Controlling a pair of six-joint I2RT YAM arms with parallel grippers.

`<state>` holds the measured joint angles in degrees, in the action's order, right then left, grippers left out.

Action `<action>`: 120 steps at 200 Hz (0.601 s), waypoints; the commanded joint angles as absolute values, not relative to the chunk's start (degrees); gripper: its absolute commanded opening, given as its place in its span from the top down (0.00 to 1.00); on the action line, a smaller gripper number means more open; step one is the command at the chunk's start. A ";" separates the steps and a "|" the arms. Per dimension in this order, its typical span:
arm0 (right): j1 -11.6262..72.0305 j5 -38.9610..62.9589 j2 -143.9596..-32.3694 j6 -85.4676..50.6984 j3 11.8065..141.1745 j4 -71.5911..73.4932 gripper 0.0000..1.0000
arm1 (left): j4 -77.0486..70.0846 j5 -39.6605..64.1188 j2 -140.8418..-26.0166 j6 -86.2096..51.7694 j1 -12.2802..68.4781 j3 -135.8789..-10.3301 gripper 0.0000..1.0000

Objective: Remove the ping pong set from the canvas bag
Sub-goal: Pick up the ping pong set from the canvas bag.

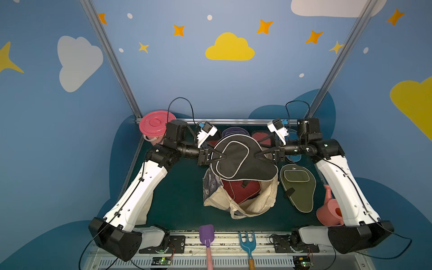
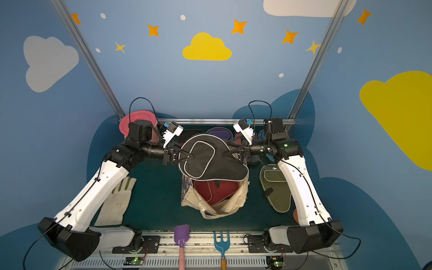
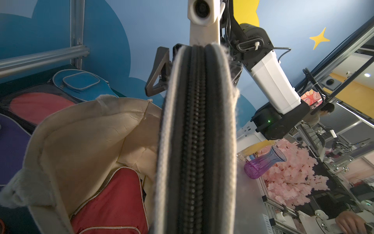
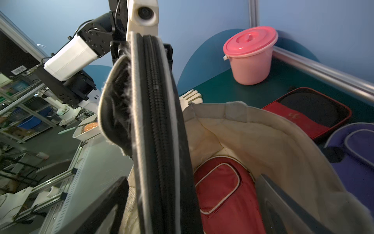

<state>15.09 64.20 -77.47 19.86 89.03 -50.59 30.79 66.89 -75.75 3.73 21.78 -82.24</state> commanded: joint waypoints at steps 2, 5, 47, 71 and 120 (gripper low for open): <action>16.86 67.12 -78.07 22.81 89.57 -54.31 0.06 | 31.09 71.18 -76.59 6.20 22.06 -85.14 0.97; 17.03 67.53 -78.17 23.11 89.56 -54.61 0.07 | 31.19 71.19 -76.68 6.29 22.02 -85.25 0.97; 18.44 69.46 -78.36 23.77 88.29 -56.41 0.78 | 31.51 70.84 -77.78 7.12 22.03 -86.30 0.97; 18.52 68.21 -77.52 22.85 87.85 -55.96 1.00 | 31.30 69.86 -77.70 7.20 21.83 -87.04 0.97; 17.65 60.56 -72.74 10.76 86.92 -42.97 1.00 | 29.77 49.16 -71.02 4.83 21.37 -84.95 0.01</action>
